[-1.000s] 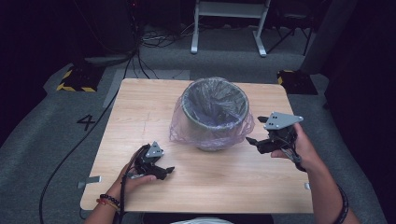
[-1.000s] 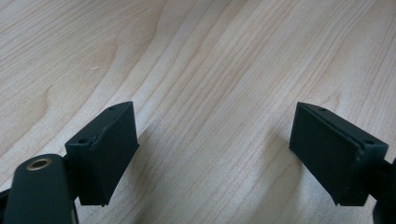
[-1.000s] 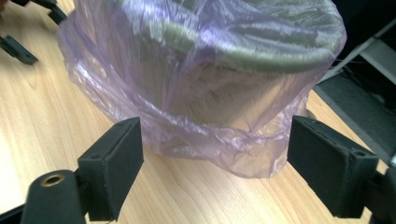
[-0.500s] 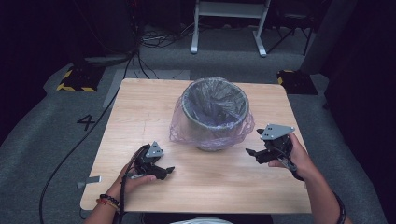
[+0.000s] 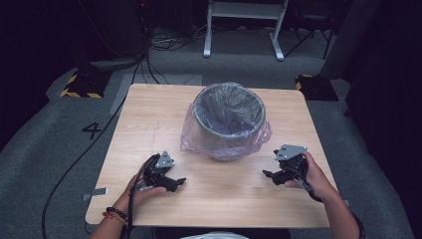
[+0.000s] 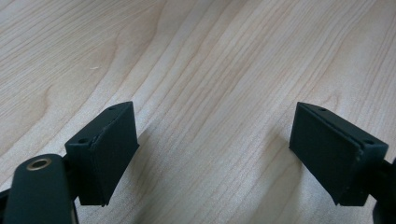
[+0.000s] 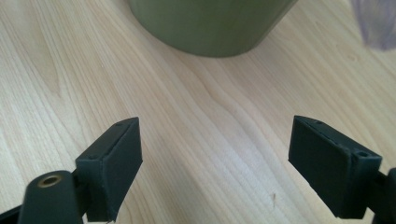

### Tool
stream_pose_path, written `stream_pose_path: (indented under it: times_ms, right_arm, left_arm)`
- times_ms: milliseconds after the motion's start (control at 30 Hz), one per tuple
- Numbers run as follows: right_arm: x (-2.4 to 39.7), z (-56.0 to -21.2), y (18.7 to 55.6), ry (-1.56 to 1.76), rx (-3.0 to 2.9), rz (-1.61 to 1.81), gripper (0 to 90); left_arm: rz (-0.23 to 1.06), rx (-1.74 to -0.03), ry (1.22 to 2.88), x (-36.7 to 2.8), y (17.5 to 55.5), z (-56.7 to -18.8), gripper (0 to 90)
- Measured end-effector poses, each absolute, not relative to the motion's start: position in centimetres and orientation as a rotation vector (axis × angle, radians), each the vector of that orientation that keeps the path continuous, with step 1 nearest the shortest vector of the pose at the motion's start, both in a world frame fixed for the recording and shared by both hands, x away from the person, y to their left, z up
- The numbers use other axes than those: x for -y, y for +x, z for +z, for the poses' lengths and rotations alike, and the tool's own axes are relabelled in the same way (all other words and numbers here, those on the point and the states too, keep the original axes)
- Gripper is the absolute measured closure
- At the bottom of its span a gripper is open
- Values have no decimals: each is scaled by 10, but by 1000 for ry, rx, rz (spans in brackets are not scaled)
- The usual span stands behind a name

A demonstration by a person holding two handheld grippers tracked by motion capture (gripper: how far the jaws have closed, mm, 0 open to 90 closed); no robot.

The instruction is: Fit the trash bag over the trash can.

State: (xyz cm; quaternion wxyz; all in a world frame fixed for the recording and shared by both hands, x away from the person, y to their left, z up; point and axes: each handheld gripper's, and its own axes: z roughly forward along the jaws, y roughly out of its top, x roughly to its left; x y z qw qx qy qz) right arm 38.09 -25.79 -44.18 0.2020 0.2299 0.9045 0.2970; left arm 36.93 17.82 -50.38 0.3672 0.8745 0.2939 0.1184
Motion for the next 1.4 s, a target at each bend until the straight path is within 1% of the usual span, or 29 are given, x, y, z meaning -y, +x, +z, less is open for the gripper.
stream_pose_path:
  times_ms: [500, 967, 1267, 1400]
  right_arm:
    - [282, -477, 377, 751, -2549, 792, 175]
    - [305, -491, 368, 867, -2512, 888, 169]
    - [326, -502, 357, 1011, -2418, 1040, 148]
    - [334, -504, 353, 1048, -2387, 1045, 140]
  left_arm:
    - [305, -755, 2247, -178, 369, -504, 150]
    - [305, -756, 2247, -178, 369, -504, 150]
    - [304, -755, 2246, -178, 369, -504, 149]
    - [303, -757, 2247, -178, 369, -504, 149]
